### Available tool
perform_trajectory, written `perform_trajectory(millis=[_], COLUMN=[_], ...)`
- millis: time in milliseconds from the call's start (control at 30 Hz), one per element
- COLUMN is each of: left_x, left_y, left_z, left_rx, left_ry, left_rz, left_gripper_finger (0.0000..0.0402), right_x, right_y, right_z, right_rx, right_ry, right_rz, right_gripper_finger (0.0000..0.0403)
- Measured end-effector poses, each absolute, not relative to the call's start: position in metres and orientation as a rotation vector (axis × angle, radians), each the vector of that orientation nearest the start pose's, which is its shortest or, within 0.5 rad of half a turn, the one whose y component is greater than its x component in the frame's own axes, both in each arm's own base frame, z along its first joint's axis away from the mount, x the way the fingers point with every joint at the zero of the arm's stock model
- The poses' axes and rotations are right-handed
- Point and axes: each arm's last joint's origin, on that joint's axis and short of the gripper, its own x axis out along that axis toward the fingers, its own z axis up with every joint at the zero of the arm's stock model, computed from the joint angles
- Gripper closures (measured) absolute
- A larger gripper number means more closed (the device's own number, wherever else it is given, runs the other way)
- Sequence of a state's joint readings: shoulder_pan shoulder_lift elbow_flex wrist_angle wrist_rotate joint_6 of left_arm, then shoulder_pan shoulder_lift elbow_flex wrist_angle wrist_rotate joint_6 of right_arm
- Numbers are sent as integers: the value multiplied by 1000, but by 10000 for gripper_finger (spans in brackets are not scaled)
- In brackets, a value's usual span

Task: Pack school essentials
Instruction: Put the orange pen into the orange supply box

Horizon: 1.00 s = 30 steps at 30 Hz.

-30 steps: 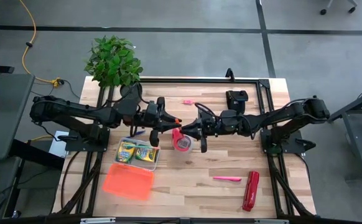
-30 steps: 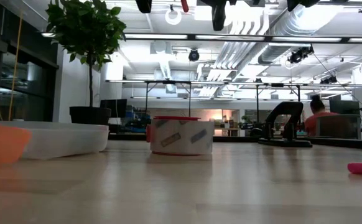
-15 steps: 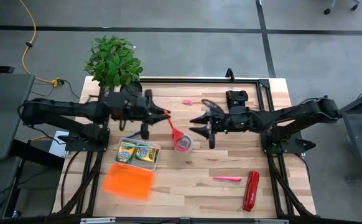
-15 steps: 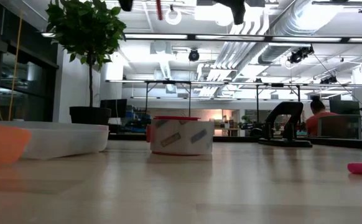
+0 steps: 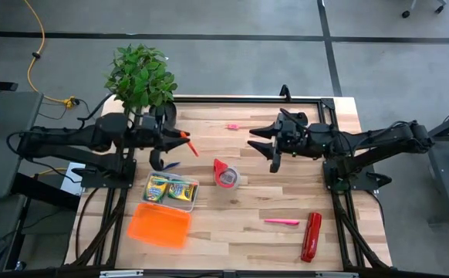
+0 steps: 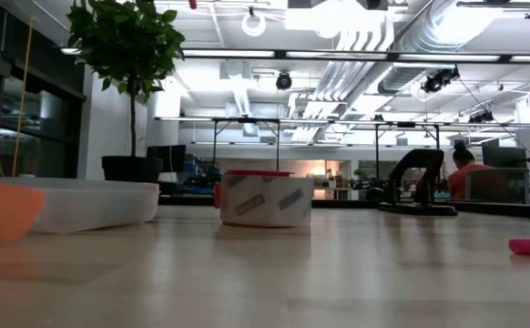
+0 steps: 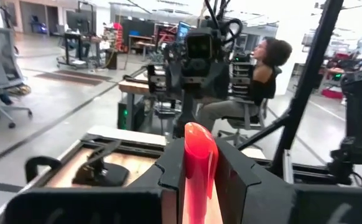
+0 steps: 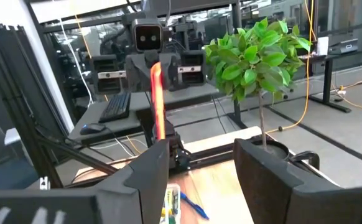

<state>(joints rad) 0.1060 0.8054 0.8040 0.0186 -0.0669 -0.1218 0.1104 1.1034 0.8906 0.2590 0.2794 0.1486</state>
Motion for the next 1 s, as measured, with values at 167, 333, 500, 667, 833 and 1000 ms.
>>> perform_trajectory(millis=[167,333,500,667,833,1000], left_x=[176,176,174,179,190,205], left_y=[17,16,16,16,8,-6], left_z=[350,349,342,309,266,231], left_rx=[-151,-139,-156,-241,-338,-248], left_ry=[-30,-26,133,546,944,1225], left_rz=[178,172,199,226,162,89], left_gripper_finger=[358,358,357,357,357,356], right_x=[249,249,249,249,248,248], right_y=[20,20,20,19,18,17], right_z=[350,350,348,347,346,346], right_rx=[156,156,153,154,153,148], right_ry=[-54,-54,-37,-26,-20,-21], right_rz=[-166,-167,-169,-190,-237,-264], right_gripper_finger=[231,231,231,231,231,231])
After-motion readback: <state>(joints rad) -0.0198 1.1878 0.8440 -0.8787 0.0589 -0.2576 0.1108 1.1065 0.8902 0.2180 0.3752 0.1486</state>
